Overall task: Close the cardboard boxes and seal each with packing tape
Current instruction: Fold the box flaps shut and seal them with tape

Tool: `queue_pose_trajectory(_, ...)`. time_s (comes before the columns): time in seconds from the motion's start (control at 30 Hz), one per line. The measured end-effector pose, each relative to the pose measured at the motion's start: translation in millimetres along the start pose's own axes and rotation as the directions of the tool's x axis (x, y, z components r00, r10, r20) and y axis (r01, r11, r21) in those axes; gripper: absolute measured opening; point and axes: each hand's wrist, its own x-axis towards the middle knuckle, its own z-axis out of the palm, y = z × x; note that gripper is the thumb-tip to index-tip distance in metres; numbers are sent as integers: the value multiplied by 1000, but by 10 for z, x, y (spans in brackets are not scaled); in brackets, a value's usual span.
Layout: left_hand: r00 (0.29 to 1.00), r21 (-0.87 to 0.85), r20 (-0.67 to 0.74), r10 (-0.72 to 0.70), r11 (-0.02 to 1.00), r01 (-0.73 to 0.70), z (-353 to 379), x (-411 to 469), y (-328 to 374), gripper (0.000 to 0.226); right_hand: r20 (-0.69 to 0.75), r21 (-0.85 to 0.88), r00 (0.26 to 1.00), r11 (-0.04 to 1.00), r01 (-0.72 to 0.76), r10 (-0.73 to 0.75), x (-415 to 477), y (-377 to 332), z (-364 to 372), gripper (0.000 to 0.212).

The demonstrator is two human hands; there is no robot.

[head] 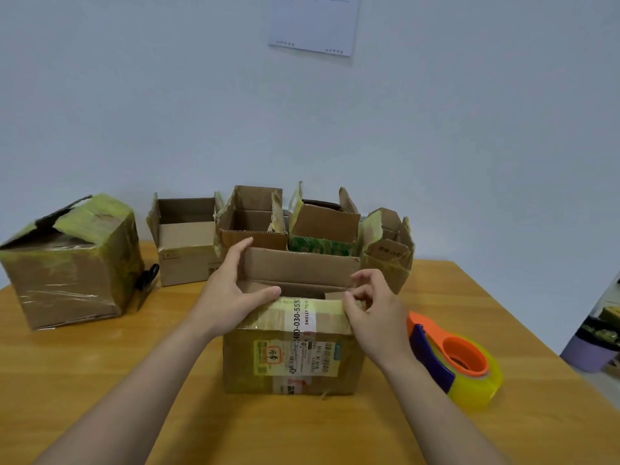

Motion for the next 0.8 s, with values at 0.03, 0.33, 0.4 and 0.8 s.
queue_pose_trajectory(0.03,1000,-19,-8,22,1000,-22,0,-19,-12,89,-29,-27,999,999,37,-38,-10,20,47,30)
queue_pose_trajectory(0.33,974,37,-198,110,994,-105,34,-96,-2,12,56,-310,961,910,275,-271,30,4,33,49)
queue_pose_trajectory(0.4,985,92,-150,88,993,-74,36,-110,24,15,196,-269,956,925,268,-220,46,-5,11,35)
queue_pose_trajectory(0.8,960,706,264,-98,698,-123,338,98,403,39,559,-441,829,856,270,27,313,-343,167,26)
